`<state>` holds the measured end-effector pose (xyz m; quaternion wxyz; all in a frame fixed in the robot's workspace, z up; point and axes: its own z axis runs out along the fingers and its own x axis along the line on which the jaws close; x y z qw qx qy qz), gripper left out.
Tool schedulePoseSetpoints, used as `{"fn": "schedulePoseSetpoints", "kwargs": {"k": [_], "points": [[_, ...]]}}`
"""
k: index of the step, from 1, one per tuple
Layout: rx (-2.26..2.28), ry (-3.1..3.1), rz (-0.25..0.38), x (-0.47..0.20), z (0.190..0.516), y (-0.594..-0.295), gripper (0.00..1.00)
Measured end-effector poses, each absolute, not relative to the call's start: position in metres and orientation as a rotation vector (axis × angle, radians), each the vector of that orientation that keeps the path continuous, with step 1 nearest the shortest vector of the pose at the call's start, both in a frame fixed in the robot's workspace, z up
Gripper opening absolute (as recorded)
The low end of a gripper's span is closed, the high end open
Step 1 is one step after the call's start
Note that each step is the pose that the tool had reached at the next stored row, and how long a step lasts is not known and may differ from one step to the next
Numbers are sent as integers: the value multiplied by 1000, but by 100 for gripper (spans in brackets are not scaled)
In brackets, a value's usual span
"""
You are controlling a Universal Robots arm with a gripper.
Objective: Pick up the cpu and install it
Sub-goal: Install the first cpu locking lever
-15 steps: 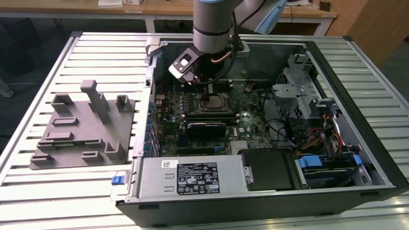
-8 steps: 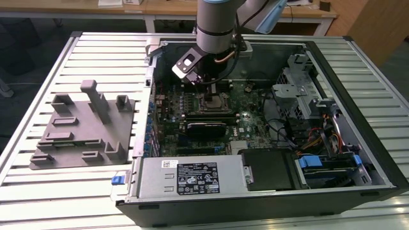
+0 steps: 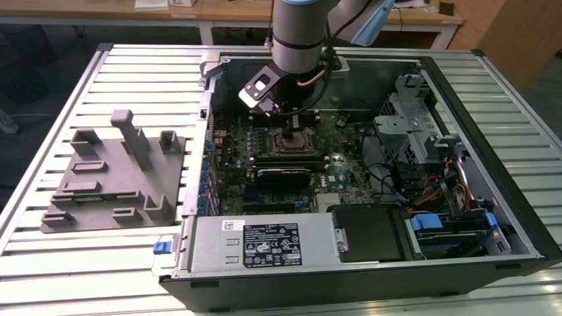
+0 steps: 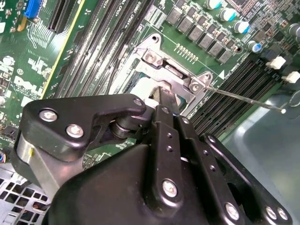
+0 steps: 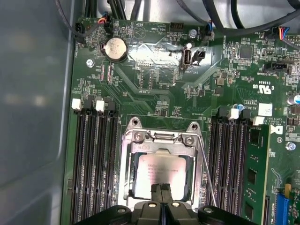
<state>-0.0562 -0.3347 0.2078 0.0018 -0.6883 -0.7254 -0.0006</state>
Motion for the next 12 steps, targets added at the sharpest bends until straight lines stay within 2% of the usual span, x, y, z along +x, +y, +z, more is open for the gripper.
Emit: {"fn": "schedulePoseSetpoints", "kwargs": {"k": [12], "points": [[-2159,-2276,-2,-52,210,-335,11]]}}
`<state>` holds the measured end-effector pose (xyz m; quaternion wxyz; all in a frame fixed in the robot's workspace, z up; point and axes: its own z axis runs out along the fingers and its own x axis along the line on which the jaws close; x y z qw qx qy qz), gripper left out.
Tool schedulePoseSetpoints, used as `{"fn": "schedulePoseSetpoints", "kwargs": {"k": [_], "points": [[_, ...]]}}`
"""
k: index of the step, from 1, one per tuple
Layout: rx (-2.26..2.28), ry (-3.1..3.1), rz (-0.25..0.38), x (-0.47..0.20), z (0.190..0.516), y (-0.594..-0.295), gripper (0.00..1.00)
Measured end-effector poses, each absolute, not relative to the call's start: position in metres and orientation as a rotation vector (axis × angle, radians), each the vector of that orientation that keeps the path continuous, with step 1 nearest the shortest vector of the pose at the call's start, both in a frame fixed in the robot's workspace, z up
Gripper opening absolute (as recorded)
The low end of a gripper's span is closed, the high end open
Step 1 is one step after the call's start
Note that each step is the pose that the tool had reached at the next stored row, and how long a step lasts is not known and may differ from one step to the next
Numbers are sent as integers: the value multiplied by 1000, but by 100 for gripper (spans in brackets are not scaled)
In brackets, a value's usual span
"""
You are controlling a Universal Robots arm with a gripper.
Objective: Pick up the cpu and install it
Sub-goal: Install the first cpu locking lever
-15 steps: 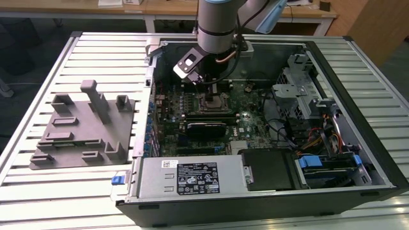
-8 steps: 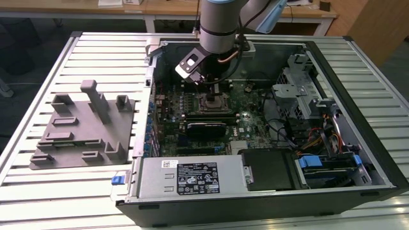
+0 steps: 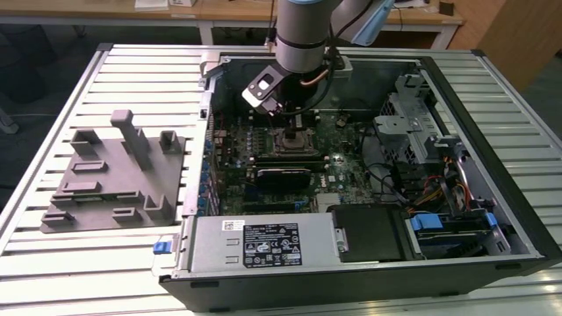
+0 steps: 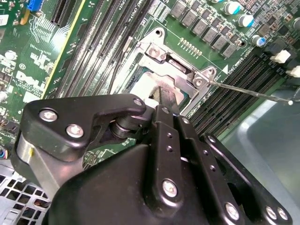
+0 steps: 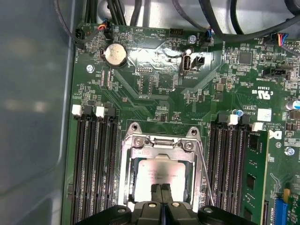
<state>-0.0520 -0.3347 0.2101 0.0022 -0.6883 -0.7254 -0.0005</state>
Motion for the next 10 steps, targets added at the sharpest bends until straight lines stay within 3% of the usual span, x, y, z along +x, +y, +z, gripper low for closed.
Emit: {"fn": "schedulePoseSetpoints", "kwargs": {"k": [10], "points": [[-2159,-2276,-2,-52,248,-335,11]]}}
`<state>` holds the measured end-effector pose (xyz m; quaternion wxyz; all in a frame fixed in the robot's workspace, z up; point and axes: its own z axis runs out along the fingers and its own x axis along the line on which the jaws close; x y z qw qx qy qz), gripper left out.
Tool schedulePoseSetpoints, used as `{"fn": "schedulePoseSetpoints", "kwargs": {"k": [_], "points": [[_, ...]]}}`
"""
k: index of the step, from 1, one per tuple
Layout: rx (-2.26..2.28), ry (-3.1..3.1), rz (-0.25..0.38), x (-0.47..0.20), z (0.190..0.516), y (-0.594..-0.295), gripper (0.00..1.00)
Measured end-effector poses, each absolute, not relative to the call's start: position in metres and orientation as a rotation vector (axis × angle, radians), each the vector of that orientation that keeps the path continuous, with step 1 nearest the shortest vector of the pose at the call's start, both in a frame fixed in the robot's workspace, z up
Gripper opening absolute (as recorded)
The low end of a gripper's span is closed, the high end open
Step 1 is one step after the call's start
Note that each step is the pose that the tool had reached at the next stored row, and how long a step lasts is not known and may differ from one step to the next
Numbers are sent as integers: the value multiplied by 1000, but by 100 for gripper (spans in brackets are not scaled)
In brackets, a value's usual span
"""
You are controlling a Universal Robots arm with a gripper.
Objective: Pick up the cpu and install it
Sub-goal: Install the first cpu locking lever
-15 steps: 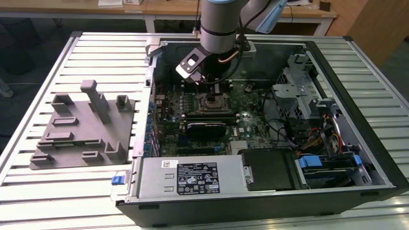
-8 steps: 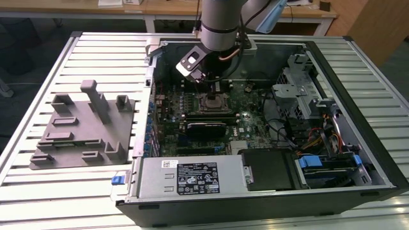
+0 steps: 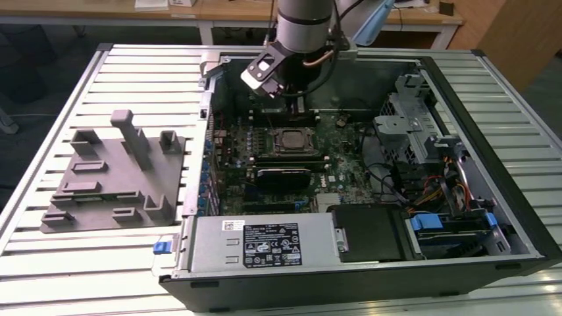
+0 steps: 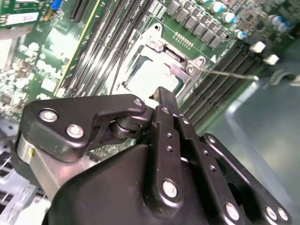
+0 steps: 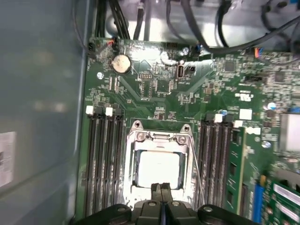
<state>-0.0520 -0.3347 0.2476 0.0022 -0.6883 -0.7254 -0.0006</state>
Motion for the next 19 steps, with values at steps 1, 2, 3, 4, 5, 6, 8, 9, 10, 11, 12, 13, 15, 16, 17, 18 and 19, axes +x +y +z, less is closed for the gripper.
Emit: {"fn": "schedulePoseSetpoints", "kwargs": {"k": [1,2,3,4,5,6,8,9,10,11,12,13,15,16,17,18,19], "points": [[-2159,-2276,-2,-52,252,-335,11],[-2160,-2276,-2,-52,257,-335,11],[-2159,-2276,-1,-52,260,-335,11],[-2159,-2276,-1,-52,267,-335,11],[-2143,-2291,-2,-52,267,-335,11],[-2125,-2308,-2,-52,267,-335,11],[-2083,-2346,-1,-52,267,-335,11],[-2062,-2364,-1,-52,267,-335,11],[-2041,-2383,-1,-52,267,-335,11],[-2019,-2401,-1,-52,267,-335,11],[-1995,-2421,-1,-52,267,-335,11],[-1975,-2437,-1,-52,267,-335,11],[-1929,-2474,-1,-52,267,-335,11],[-1907,-2491,-1,-52,266,-335,11],[-1885,-2508,-1,-52,266,-335,11],[-1862,-2525,-1,-52,266,-335,11],[-1837,-2543,-1,-52,266,-335,11]]}}
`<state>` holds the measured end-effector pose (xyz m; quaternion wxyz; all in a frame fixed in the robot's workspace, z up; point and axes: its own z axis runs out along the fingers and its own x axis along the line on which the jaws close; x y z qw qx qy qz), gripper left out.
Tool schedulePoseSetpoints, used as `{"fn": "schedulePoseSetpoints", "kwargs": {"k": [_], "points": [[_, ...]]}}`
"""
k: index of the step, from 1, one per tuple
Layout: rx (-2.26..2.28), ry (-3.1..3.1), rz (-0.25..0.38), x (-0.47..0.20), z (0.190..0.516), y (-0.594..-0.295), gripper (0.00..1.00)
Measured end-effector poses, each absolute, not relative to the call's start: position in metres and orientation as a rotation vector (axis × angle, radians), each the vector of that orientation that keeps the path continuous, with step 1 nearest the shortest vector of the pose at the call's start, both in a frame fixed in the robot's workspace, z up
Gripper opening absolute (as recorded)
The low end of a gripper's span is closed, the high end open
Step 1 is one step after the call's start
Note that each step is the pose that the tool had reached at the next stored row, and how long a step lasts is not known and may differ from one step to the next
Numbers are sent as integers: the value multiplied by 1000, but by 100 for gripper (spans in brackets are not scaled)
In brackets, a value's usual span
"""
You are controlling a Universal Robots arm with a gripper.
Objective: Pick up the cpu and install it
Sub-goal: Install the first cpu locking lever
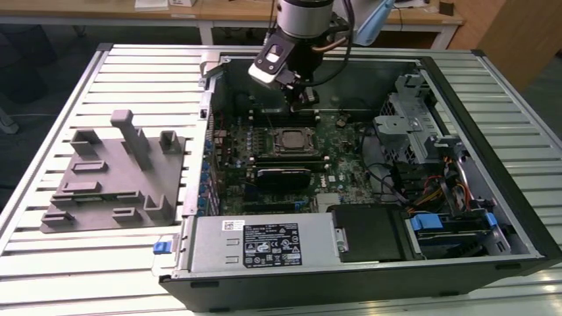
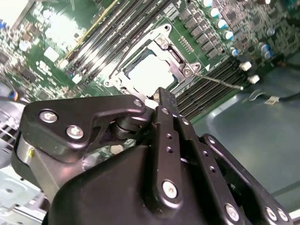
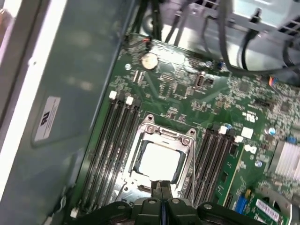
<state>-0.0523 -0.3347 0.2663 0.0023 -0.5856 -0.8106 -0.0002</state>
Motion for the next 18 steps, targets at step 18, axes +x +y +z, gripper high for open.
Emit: {"fn": "schedulePoseSetpoints", "kwargs": {"k": [18], "points": [[-1542,-2733,-1,-54,265,-336,11]]}}
